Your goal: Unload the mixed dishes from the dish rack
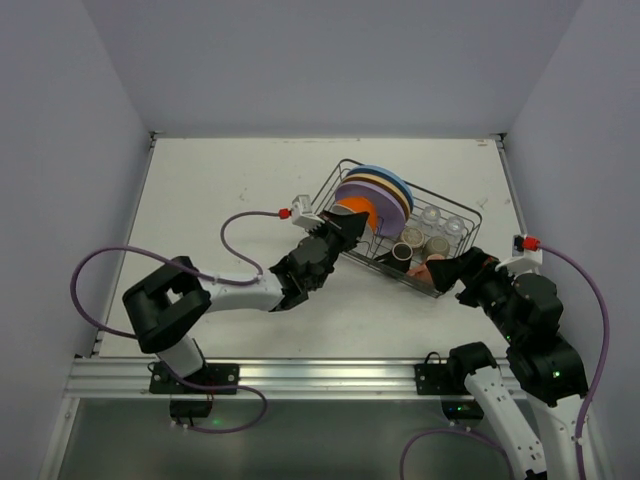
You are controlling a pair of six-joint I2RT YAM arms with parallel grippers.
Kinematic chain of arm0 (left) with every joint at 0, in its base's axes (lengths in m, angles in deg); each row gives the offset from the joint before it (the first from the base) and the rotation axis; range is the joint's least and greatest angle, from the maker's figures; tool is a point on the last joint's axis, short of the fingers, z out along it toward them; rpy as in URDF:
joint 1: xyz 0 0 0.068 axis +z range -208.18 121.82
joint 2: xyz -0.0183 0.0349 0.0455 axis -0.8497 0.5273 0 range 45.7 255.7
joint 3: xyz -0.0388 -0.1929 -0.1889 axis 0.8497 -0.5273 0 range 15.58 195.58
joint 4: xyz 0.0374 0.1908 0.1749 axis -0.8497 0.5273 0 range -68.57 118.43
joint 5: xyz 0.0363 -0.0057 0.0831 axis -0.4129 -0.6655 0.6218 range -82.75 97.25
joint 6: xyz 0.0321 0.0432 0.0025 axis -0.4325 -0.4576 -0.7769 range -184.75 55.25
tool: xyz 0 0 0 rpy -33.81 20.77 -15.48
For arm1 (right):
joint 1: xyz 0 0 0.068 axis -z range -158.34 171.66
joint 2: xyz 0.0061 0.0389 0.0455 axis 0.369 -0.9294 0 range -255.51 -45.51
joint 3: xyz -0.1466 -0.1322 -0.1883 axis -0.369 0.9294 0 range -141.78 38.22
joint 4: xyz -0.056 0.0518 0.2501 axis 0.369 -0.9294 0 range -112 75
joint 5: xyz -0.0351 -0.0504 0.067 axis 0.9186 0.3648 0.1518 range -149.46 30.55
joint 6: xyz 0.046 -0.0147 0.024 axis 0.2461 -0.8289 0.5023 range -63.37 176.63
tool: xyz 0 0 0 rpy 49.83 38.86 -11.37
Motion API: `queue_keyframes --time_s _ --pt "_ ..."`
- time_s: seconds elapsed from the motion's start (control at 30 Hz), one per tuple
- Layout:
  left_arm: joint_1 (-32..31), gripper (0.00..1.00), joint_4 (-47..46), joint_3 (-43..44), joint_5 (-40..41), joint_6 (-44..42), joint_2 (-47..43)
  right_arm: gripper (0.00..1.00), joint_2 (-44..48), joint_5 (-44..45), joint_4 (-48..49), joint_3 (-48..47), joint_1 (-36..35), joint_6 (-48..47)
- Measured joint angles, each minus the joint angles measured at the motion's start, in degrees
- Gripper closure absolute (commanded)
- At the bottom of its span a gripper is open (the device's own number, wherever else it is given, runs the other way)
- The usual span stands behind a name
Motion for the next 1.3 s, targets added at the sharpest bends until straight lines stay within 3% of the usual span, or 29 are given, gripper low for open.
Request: queue_keyframes --time_s 0.23,0.33,0.5,0.6,0.7,0.8,0.87,1.13,1.3 --pt "-0.09 1.00 5.84 -1.40 1.18 -5.40 -9.31 0.01 0.00 -0.66 0.02 0.00 0.00 -0.50" --pt "-0.11 1.00 19.52 3.32 4.28 -9.05 -13.73 0.01 0.04 -2.25 0.28 0.00 0.00 -1.46" --pt "1.29 1.00 46.29 18.40 9.77 -13.55 -17.35 0.01 0.96 -5.95 1.73 0.00 0.00 -3.74" --pt "8.68 1.00 61.83 26.58 7.15 -14.27 -18.73 0.01 1.99 -7.67 2.80 0.00 0.00 -4.76" --pt "22.77 1.00 72.83 31.54 1.11 -15.37 -18.36 0.01 2.95 -9.16 3.56 0.00 -0.02 -5.44" --pt "37.44 1.00 82.64 36.26 -5.57 -18.97 -13.73 0.01 3.67 -9.64 4.24 0.00 -0.02 -5.86" --pt "42.84 1.00 89.15 41.81 -9.42 -21.94 -7.56 0.01 4.28 -9.60 4.42 0.00 -0.02 -6.03" --pt "47.41 1.00 110.60 73.79 -15.74 -31.01 22.32 0.01 7.50 -7.56 4.02 -0.04 -0.02 -7.48" --pt "50.51 1.00 117.15 76.74 -16.72 -34.32 28.68 0.01 7.56 -6.99 3.17 -0.07 -0.02 -8.81"
